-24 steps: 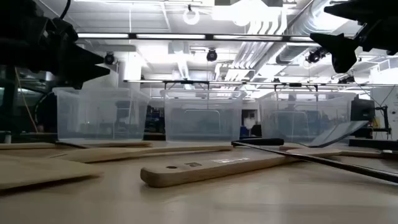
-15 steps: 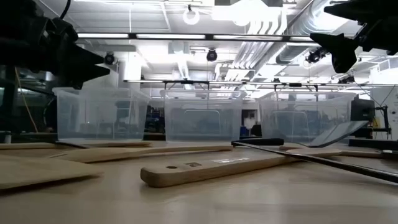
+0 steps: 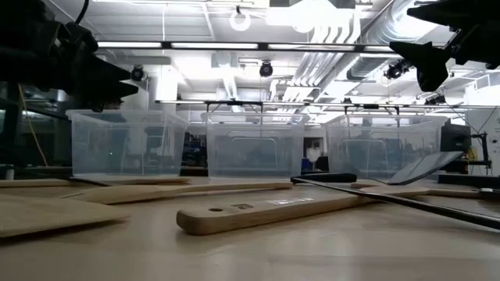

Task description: Pick & Place Kitchen Items

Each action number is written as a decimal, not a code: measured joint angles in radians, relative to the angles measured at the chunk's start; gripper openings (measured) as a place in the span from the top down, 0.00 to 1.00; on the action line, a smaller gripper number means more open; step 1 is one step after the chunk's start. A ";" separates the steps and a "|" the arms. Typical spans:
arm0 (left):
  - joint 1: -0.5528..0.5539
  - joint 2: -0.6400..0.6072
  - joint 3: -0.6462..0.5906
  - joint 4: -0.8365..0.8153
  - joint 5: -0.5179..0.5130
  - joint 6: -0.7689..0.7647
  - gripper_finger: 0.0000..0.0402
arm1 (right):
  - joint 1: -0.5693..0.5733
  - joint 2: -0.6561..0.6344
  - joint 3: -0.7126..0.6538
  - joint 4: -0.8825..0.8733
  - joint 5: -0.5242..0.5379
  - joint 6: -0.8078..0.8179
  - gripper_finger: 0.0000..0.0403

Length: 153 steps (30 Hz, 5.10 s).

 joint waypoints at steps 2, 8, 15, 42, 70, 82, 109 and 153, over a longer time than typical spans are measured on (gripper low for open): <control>0.000 0.000 0.000 0.000 0.000 0.000 0.47 | 0.000 0.000 0.000 0.000 0.000 0.000 0.31; 0.000 0.000 0.000 0.000 0.000 0.000 0.47 | 0.000 0.000 0.000 0.000 0.000 0.000 0.31; 0.000 0.000 0.000 0.000 0.000 0.000 0.47 | 0.000 0.000 0.000 0.000 0.000 0.000 0.31; 0.000 0.000 0.000 0.000 0.000 0.000 0.47 | 0.000 0.000 0.000 0.000 0.000 0.000 0.31; 0.000 0.000 0.000 0.000 0.000 0.000 0.47 | 0.000 0.000 0.000 0.000 0.000 0.000 0.31; 0.000 0.000 0.000 0.000 0.000 0.000 0.47 | 0.000 0.000 0.000 0.000 0.000 0.000 0.31; 0.000 0.000 0.000 0.000 0.000 0.000 0.47 | 0.000 0.081 0.063 -0.057 0.004 0.059 0.31; 0.000 0.000 0.000 0.000 0.000 0.000 0.47 | -0.433 1.162 0.778 -0.740 -0.624 0.087 0.31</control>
